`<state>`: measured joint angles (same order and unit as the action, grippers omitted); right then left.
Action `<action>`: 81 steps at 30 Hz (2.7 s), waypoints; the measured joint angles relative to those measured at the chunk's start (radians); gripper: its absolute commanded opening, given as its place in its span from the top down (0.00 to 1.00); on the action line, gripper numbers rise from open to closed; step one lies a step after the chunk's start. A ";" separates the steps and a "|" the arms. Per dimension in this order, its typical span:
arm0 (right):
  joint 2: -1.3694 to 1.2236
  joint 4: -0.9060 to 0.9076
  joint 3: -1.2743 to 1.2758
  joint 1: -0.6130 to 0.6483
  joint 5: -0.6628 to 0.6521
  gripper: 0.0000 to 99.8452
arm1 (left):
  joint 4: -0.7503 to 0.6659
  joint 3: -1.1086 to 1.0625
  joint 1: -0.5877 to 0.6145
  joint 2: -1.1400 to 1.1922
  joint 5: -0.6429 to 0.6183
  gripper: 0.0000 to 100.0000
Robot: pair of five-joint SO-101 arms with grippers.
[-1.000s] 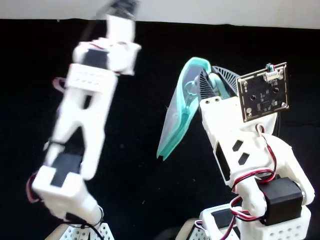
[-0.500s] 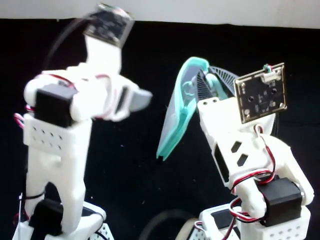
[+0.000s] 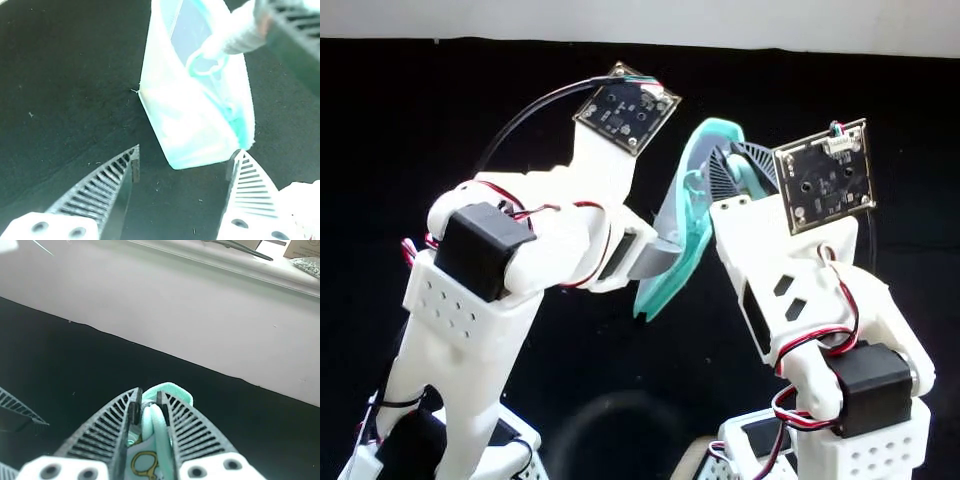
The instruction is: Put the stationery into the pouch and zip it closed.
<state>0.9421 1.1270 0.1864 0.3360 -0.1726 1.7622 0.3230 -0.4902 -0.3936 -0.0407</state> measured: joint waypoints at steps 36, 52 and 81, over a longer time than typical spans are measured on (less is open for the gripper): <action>0.002 -0.018 0.000 0.000 0.006 0.99 | -0.149 -0.127 -0.160 -0.002 -0.046 0.70; 0.002 -0.018 0.000 -0.006 0.006 0.99 | -0.232 -0.132 -0.176 0.130 -0.048 0.70; 0.002 -0.018 0.000 -0.005 0.008 0.99 | -0.058 -0.041 0.018 0.135 0.109 0.99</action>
<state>0.9436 1.1086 0.1864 0.3314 -0.1649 1.7039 0.2816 -0.4718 -0.2585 0.0683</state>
